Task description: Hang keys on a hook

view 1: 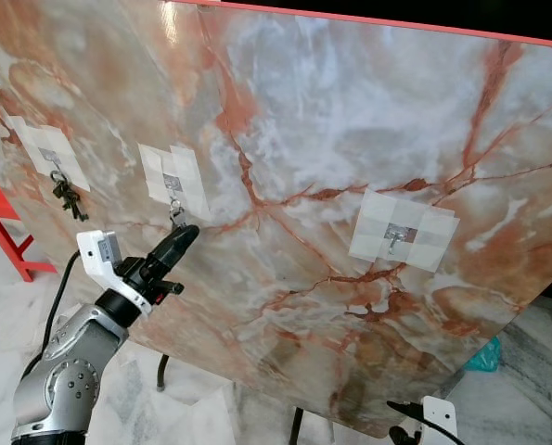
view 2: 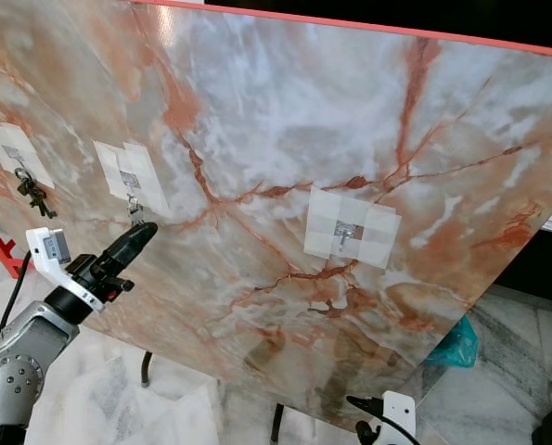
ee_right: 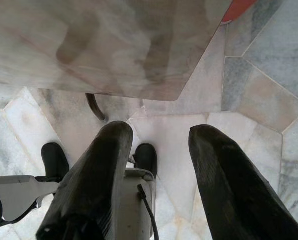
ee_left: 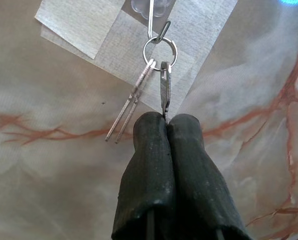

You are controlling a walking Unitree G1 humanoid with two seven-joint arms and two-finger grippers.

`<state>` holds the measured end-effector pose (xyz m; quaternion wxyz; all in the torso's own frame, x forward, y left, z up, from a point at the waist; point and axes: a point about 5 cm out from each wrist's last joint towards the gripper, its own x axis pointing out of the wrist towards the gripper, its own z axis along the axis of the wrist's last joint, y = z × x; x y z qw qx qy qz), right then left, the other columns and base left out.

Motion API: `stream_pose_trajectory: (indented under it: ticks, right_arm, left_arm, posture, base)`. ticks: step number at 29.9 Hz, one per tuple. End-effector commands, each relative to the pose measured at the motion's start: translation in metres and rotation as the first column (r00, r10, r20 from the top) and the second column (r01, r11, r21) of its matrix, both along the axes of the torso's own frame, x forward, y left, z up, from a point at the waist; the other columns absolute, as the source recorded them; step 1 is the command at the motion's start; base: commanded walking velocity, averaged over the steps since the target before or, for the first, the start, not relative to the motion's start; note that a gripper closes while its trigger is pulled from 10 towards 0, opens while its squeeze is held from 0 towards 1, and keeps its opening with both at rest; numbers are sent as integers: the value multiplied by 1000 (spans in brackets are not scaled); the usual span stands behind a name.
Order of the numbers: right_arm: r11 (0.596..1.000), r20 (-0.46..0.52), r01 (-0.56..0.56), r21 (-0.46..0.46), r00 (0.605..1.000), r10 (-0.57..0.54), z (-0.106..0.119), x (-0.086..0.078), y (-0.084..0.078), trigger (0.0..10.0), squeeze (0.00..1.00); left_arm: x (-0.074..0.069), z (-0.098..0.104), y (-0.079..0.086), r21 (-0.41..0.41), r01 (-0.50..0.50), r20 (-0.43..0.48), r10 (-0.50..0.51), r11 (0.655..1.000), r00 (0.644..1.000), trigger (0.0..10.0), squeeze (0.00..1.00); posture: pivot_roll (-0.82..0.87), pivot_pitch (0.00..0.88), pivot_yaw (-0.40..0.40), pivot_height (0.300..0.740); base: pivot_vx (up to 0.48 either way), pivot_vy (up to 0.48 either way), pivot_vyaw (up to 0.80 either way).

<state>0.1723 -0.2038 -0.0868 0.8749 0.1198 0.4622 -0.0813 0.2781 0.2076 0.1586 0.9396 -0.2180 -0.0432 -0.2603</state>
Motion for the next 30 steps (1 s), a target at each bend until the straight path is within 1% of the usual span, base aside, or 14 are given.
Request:
stream_pose_trajectory:
  ticks: [1,2,13,18,19,20,21,22,23,25,26,28,29,30]
  right_arm:
    - [1000,-11,-4,-8,1000,4,-1,-3,-2,10000,0]
    - [1000,-12,-4,-8,1000,4,-1,-3,-2,10000,0]
    - [1000,-11,-5,-7,1000,5,-1,-3,-2,10000,0]
    - [1000,-11,-4,-6,1000,4,-1,-3,-2,10000,0]
    - [1000,-12,-3,-5,1000,3,-1,-3,-1,10000,0]
    - [1000,-12,-4,-4,1000,4,-1,-3,-1,10000,0]
    - [1000,-12,-5,-4,1000,5,-1,-3,-1,10000,0]
    - [1000,-12,-5,-4,1000,5,-1,-3,-1,10000,0]
    - [1000,-12,-4,-4,1000,4,-1,-3,-1,10000,0]
    - [1000,-12,4,-4,1000,-4,-1,-3,-1,10000,0]
    - [1000,-12,7,-4,1000,-7,-1,-3,-1,10000,0]
    - [1000,-12,7,-4,1000,-7,-1,-3,-1,10000,0]
    - [1000,-13,8,-5,1000,-8,-1,-3,-1,10000,0]
    - [1000,-13,9,-5,1000,-9,-1,-3,-1,10000,0]
  left_arm:
    - [-2,-11,-3,33,23,-45,-21,999,999,10000,612]
    - [-2,-12,-2,37,19,-43,-18,999,999,10000,1000]
    - [-4,-14,-1,32,17,-38,-16,999,999,10000,1000]
    - [-15,-21,-1,33,57,-71,-55,998,996,10000,1000]
    - [-23,-41,1,108,73,-151,-56,991,987,10000,1000]
    - [-28,-52,2,147,84,-193,-55,986,980,10000,1000]
    - [-33,-64,3,180,100,-240,-55,979,969,10000,1000]
    - [-33,-64,3,180,100,-240,-55,979,969,10000,1000]
    - [-38,-75,5,215,104,-288,-39,971,957,10000,1000]
    - [-52,-105,8,274,130,-397,-11,953,918,10000,1000]
    - [-65,-128,10,335,164,-475,16,928,880,10000,1000]
    - [-67,-132,10,348,173,-488,21,922,872,10000,1000]
    - [-73,-143,10,400,200,-515,38,895,856,10000,1000]
    - [-79,-158,11,432,200,-554,83,879,829,10000,1000]
  posture:
    - [131,70,-46,740]
    - [133,70,-46,740]
    - [132,71,-45,740]
    - [135,71,-43,740]
    - [137,71,-43,740]
    - [136,72,-42,740]
    - [136,71,-41,740]
    - [136,71,-41,740]
    - [135,71,-41,740]
    - [136,71,-39,740]
    - [134,70,-39,740]
    - [134,70,-39,740]
    - [136,71,-40,740]
    - [133,72,-40,740]
  base:
    - [0,0,0]
    - [0,0,0]
    - [0,0,0]
    - [0,0,0]
    - [0,0,0]
    - [0,0,0]
    - [0,0,0]
    - [0,0,0]
    - [0,0,0]
    - [0,0,0]
    - [0,0,0]
    - [0,0,0]
    - [0,0,0]
    - [0,0,0]
